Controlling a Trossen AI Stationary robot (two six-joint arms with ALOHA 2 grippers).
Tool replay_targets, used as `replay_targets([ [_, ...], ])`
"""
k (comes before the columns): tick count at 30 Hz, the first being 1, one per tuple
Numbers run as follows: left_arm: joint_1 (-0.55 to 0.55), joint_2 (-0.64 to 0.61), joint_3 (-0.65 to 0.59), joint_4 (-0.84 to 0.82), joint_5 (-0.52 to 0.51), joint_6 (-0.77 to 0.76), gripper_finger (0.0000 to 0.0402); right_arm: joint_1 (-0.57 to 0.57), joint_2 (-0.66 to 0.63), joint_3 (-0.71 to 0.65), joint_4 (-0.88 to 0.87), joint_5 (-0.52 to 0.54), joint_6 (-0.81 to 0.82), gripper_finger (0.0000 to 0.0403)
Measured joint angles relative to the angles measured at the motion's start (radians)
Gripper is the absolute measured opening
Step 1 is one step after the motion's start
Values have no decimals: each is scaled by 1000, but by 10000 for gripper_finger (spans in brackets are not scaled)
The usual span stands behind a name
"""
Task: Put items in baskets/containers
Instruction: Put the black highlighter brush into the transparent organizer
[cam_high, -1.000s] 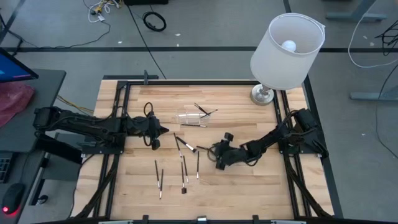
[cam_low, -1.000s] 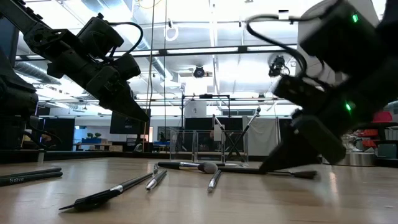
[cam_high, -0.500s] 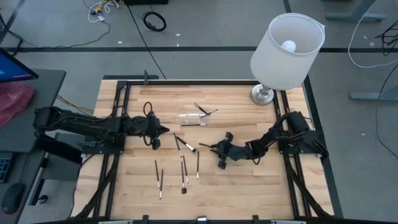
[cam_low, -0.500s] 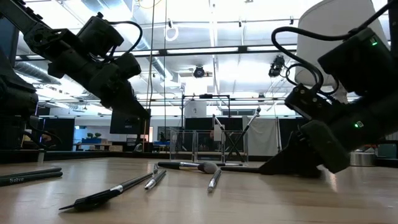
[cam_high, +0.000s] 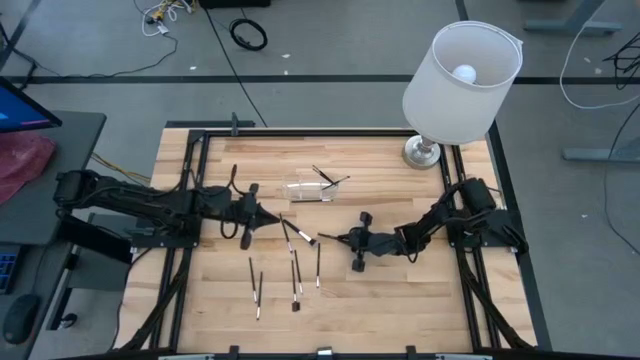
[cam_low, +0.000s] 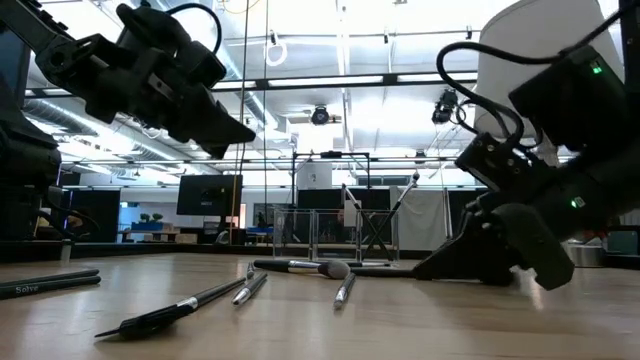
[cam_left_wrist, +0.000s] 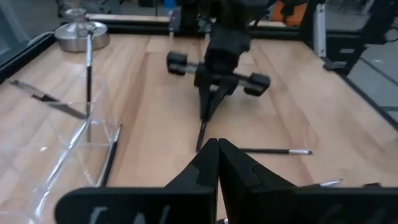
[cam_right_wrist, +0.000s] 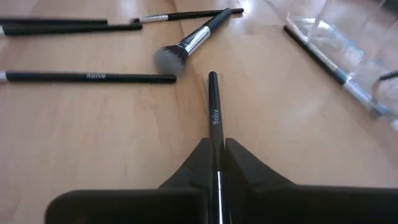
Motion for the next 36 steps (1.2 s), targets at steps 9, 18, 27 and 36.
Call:
replay_targets([
  [9,-3,0,0,-4,-99,2,12,-78,-240,253,-637,65,-248,16],
  [18,-3,0,0,-45,-110,3,12,-244,-295,668,-1163,106,-667,16],
  [27,-2,0,0,-122,-111,5,12,-341,-284,792,-1315,35,-1182,16],
  [36,-2,0,0,-167,-112,2,12,-372,-175,792,-1332,-26,-1408,16],
])
